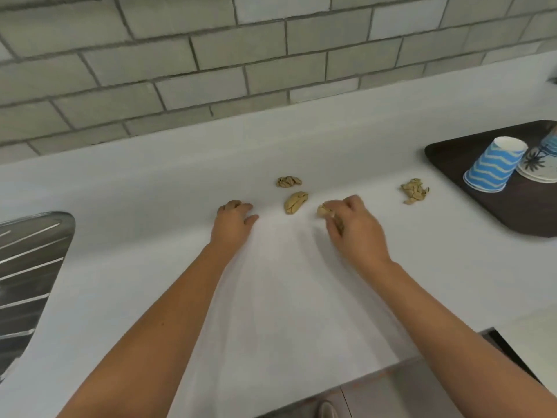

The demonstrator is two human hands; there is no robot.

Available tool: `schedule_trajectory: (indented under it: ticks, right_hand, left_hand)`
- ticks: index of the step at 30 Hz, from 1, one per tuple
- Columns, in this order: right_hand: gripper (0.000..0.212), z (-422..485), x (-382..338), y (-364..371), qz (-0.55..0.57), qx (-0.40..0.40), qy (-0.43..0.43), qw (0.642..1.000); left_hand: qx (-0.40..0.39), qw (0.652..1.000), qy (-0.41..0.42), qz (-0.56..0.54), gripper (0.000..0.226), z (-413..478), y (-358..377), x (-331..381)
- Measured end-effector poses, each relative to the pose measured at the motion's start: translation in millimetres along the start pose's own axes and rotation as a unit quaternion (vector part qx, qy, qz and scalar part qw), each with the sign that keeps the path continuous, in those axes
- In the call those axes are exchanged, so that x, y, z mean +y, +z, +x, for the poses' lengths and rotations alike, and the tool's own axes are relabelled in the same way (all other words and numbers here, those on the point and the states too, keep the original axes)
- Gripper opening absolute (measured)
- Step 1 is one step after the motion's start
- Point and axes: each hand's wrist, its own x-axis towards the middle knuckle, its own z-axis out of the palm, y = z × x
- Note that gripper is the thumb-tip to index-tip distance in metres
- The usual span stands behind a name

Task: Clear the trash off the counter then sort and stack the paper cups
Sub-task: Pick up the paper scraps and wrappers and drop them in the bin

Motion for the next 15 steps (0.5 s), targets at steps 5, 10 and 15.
schedule_trajectory:
  ticks: [5, 10, 15]
  right_hand:
    - [0.056, 43, 49, -4, -0.059, -0.142, 0.139, 0.978]
    - [0.044, 38, 71, 6, -0.03, -0.155, 0.152, 0.976]
    - [0.027, 41, 81, -8, -0.004, -0.066, 0.154, 0.986]
  left_hand:
    - [0.089, 0.99, 0.101, -0.043, 0.022, -3, 9, 2]
    - [0.129, 0.974, 0.104, -0.152, 0.035, 3, 8, 24]
    - [0.104, 0.975, 0.13, -0.147, 0.037, 33, 11, 81]
